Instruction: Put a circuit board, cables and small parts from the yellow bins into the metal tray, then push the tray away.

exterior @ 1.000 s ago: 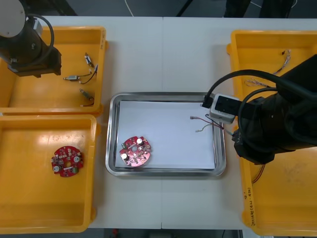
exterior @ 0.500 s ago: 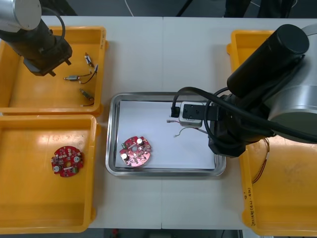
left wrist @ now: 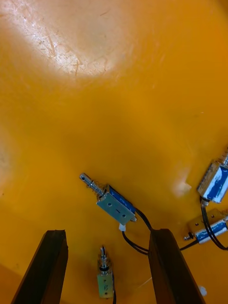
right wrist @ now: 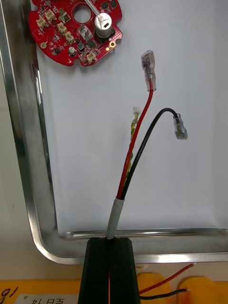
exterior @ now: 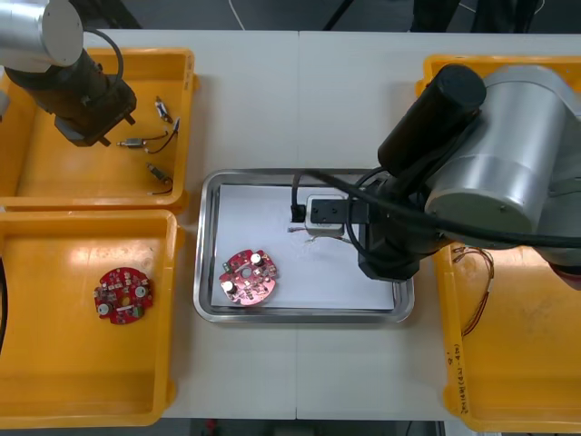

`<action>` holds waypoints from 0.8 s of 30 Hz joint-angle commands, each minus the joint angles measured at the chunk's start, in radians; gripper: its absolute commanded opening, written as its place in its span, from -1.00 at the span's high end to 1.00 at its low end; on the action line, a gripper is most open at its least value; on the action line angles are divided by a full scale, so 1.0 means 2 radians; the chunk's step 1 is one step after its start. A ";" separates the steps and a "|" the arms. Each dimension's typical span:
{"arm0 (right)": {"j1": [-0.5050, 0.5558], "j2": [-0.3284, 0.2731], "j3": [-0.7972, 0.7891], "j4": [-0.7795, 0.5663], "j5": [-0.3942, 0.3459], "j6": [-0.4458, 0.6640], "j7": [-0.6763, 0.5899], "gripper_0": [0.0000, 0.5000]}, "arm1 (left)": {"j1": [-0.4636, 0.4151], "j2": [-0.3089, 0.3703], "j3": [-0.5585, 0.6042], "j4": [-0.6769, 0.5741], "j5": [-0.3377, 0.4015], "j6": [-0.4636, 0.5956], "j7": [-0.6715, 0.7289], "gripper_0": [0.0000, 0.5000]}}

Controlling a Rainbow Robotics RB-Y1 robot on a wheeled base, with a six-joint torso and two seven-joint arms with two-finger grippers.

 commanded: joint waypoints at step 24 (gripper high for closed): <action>0.026 -0.004 0.120 0.089 0.062 -0.129 0.015 1.00 | -0.046 -0.034 -0.058 0.107 -0.011 -0.093 0.066 -1.00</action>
